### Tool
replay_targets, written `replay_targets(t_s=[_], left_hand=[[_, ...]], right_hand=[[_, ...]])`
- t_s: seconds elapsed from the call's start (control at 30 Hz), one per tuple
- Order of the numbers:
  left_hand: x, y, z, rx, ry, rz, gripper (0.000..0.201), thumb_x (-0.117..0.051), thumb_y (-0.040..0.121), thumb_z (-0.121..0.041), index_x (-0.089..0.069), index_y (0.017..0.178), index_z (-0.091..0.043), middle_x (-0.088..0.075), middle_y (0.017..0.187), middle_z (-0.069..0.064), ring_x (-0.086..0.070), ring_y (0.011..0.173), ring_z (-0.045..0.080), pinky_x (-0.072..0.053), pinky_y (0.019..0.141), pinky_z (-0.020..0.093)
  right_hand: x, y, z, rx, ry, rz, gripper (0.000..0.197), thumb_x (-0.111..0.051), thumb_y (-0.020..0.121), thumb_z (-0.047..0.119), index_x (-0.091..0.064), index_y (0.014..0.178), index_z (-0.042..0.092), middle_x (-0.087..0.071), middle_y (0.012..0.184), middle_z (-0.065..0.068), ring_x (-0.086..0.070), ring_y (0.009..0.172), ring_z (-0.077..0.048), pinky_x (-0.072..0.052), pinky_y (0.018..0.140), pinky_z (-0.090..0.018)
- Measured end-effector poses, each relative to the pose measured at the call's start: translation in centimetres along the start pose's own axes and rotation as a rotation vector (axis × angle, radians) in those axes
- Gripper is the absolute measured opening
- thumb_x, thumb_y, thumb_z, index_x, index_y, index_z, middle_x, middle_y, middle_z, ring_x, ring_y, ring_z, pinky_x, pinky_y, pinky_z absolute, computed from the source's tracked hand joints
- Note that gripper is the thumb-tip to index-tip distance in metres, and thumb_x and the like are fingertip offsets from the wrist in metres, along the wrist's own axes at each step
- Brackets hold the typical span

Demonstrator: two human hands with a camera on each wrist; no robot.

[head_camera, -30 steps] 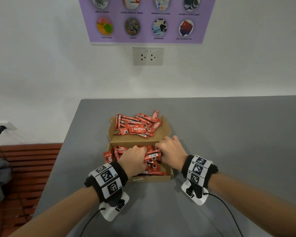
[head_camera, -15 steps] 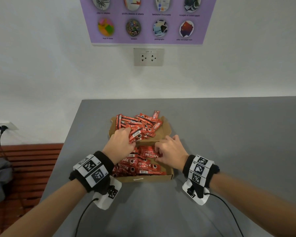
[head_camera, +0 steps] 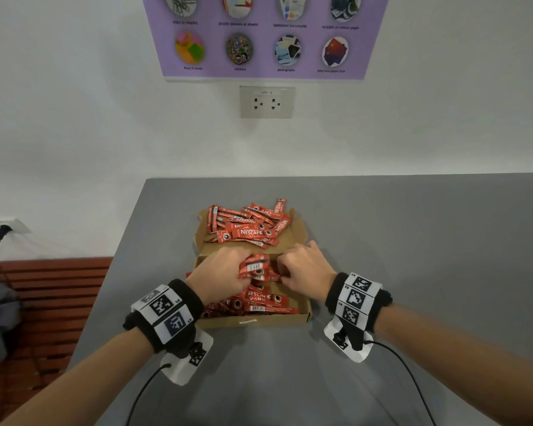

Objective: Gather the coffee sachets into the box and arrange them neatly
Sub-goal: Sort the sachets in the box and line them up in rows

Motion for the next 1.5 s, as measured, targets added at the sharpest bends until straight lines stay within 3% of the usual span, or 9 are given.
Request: replay_targets(t_s=[0.17,0.33,0.57,0.77,1.03,1.23,1.3,1.4,1.5], left_hand=[[-0.9,-0.7,0.3,-0.1,0.16,0.17,0.03,-0.059,0.087,-0.035,-0.056,0.114,-0.022,-0.064,0.11,-0.008,-0.061,0.093,0.008,-0.05,0.086,0.024],[-2.2,-1.6,0.7,-0.204,0.204,0.179,0.029,-0.058,0.088,-0.037,-0.058,0.11,-0.018,-0.067,0.107,-0.006,-0.063,0.092,0.009,-0.049,0.086,0.023],[-2.2,-1.8,1.0,-0.227,0.154,0.174,0.029,-0.058,0.088,-0.038,-0.057,0.112,-0.021,-0.066,0.109,-0.008,-0.062,0.092,0.005,-0.049,0.088,0.024],[-2.0,-1.5,0.4,-0.22,0.155,0.158,0.036,-0.058,0.088,-0.039,-0.054,0.118,-0.02,-0.062,0.118,-0.006,-0.06,0.102,0.008,-0.045,0.093,0.021],[-2.1,-1.2,0.4,-0.198,0.164,0.16,0.038,-0.06,0.087,-0.037,-0.052,0.12,-0.019,-0.06,0.118,-0.003,-0.059,0.104,0.012,-0.046,0.094,0.026],[-1.7,-0.9,0.0,-0.134,0.126,0.136,0.035,-0.058,0.089,-0.034,-0.053,0.12,-0.018,-0.059,0.116,-0.004,-0.058,0.101,0.01,-0.046,0.092,0.024],[-1.4,-0.7,0.0,-0.039,0.038,0.053,0.029,-0.059,0.088,-0.031,-0.055,0.113,-0.018,-0.062,0.108,-0.005,-0.06,0.089,0.007,-0.05,0.083,0.019],[-1.2,-0.1,-0.1,0.059,-0.047,-0.058,0.028,-0.062,0.085,-0.027,-0.058,0.111,-0.017,-0.067,0.1,-0.003,-0.063,0.082,0.007,-0.054,0.077,0.021],[-1.3,0.3,-0.9,0.059,-0.02,-0.071,0.03,-0.063,0.084,-0.021,-0.058,0.112,-0.014,-0.068,0.096,-0.001,-0.064,0.079,0.011,-0.053,0.074,0.021]], right_hand=[[-0.5,0.2,0.3,-0.043,0.032,0.019,0.005,-0.056,0.082,0.016,-0.058,0.079,0.014,-0.063,0.084,0.0,-0.055,0.083,-0.021,-0.036,0.079,-0.036],[-0.5,0.1,0.2,-0.045,0.046,0.004,0.008,-0.052,0.085,0.017,-0.059,0.083,0.014,-0.063,0.088,-0.001,-0.055,0.087,-0.021,-0.031,0.077,-0.034],[-0.7,0.0,0.5,-0.03,0.033,-0.014,0.008,-0.052,0.086,0.017,-0.059,0.084,0.013,-0.062,0.09,-0.001,-0.054,0.089,-0.022,-0.028,0.077,-0.034],[-0.5,0.0,0.4,-0.038,0.063,-0.02,0.008,-0.057,0.085,0.021,-0.06,0.089,0.015,-0.062,0.095,0.002,-0.053,0.094,-0.019,-0.031,0.082,-0.035],[-0.3,-0.1,0.2,-0.033,0.059,-0.035,0.012,-0.06,0.085,0.029,-0.061,0.092,0.018,-0.062,0.097,0.006,-0.051,0.097,-0.017,-0.029,0.08,-0.034],[0.2,0.0,0.1,-0.018,0.073,-0.034,0.018,-0.061,0.086,0.037,-0.061,0.093,0.021,-0.062,0.098,0.007,-0.051,0.098,-0.014,-0.032,0.085,-0.035],[1.1,-0.1,-0.3,0.002,0.189,-0.107,0.021,-0.052,0.093,0.038,-0.061,0.1,0.021,-0.063,0.102,0.006,-0.052,0.098,-0.013,-0.037,0.091,-0.034],[2.5,-0.2,-0.1,0.073,0.531,-0.178,0.037,-0.033,0.099,0.034,-0.058,0.117,0.014,-0.061,0.114,0.0,-0.054,0.103,-0.009,-0.038,0.092,-0.02],[3.2,-0.5,0.9,0.189,0.675,-0.218,0.039,-0.032,0.097,0.034,-0.054,0.123,0.014,-0.055,0.114,0.005,-0.051,0.1,-0.004,-0.036,0.088,-0.01]])
Point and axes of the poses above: each hand's wrist, its own y-axis towards the middle knuckle, its own x-axis out of the back of the hand, z = x × y, the point moved 2 cm from there along y, towards the middle knuckle
